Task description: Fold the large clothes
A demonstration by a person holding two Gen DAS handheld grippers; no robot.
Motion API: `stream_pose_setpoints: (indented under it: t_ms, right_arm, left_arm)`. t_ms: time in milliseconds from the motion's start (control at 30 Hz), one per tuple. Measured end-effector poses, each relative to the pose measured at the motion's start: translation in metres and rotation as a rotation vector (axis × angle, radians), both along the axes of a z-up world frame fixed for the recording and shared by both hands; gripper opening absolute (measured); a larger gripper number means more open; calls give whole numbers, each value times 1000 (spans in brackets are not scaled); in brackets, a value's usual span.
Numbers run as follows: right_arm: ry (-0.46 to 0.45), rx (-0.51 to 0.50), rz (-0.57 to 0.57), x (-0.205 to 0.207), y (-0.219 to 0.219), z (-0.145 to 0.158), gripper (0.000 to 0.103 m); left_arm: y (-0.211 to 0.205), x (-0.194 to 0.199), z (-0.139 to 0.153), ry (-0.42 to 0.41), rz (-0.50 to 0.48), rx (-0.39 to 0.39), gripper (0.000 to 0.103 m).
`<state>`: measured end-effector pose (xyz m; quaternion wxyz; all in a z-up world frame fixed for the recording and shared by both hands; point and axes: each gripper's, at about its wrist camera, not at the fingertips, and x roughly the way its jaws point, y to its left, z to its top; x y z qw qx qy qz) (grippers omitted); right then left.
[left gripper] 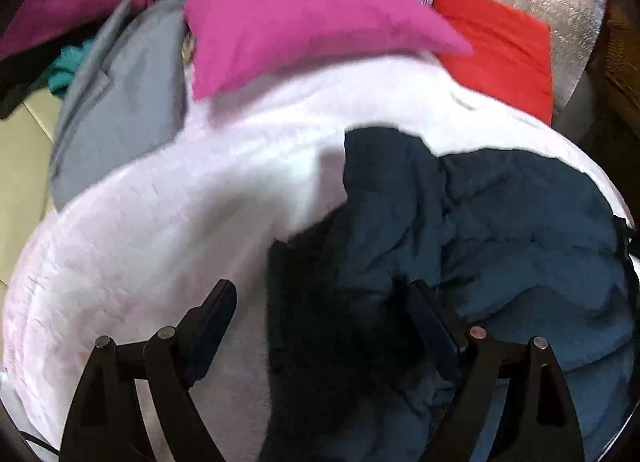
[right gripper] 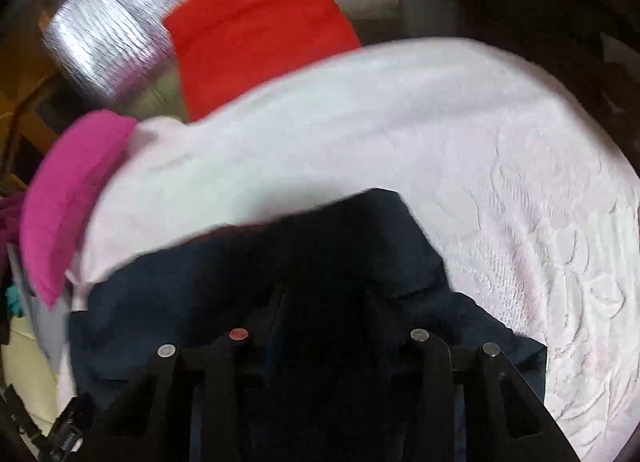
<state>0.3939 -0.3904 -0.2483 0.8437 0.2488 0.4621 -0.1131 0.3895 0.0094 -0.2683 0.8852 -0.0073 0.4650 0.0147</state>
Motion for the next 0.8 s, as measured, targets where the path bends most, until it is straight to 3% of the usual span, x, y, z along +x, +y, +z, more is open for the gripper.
stream_pose_setpoints:
  t_ms: [133,233,333,400,467,667,733,800]
  right_arm:
    - [-109,22,140,-1,47,41,42]
    - [-104,3,247,15,90,48,42]
    - [-18,36,260,39,117,19,42]
    - [60,20,235,50,122,-9,43]
    - [74,42,217,53,117,-18,42]
    - [-36,115,236,0,101,22,46]
    - [-66,93,243,-21,96,30,65]
    - [-107,72,213,-62,83,42,70]
  left_arm:
    - [1,-12,17,-73,10,74,87]
    - [4,-15,15,-74,17,115,87]
    - [7,-2,-10,11,10,137,87]
    - [6,-1,-15,27,3,135,87]
    - [9,0,-11,28,1,121,87]
    - [2,-29,26,-66,-58,56,87]
    - [0,-36,32,-90,-89,41,87]
    - [2,-45,36,-92,-98,20,87]
